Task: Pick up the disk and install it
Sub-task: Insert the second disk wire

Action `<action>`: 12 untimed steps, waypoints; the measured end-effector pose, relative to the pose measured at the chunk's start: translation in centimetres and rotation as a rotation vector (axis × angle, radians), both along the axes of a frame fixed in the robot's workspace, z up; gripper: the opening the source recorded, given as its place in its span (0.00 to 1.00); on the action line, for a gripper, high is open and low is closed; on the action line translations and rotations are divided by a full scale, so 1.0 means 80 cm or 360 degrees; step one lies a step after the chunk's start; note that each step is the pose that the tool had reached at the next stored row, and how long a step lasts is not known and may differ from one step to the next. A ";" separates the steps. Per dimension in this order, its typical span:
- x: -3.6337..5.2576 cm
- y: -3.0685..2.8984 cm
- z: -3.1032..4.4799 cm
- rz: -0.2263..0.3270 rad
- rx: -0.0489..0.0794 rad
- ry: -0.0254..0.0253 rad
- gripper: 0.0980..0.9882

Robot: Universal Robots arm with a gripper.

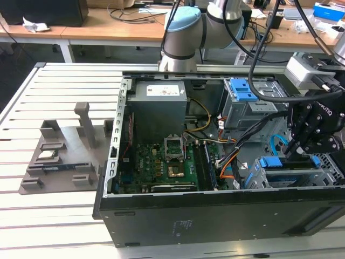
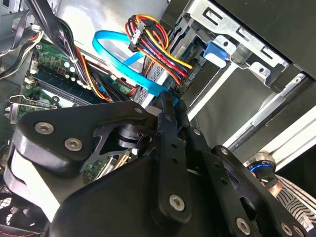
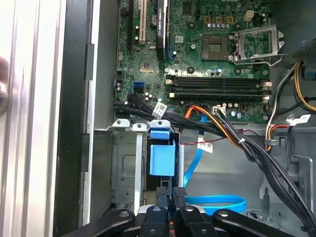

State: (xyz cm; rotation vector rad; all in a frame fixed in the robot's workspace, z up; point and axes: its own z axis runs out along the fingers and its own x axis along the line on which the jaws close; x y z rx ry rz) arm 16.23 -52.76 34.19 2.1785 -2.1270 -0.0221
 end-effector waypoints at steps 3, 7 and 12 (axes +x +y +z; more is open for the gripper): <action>0.000 -0.0010 -0.0030 0.0000 -0.0001 0.00001 0.07; 0.000 -0.0011 -0.0038 0.0000 -0.0001 0.00000 0.07; 0.000 0.0008 0.0121 0.0000 -0.0002 -0.00009 0.16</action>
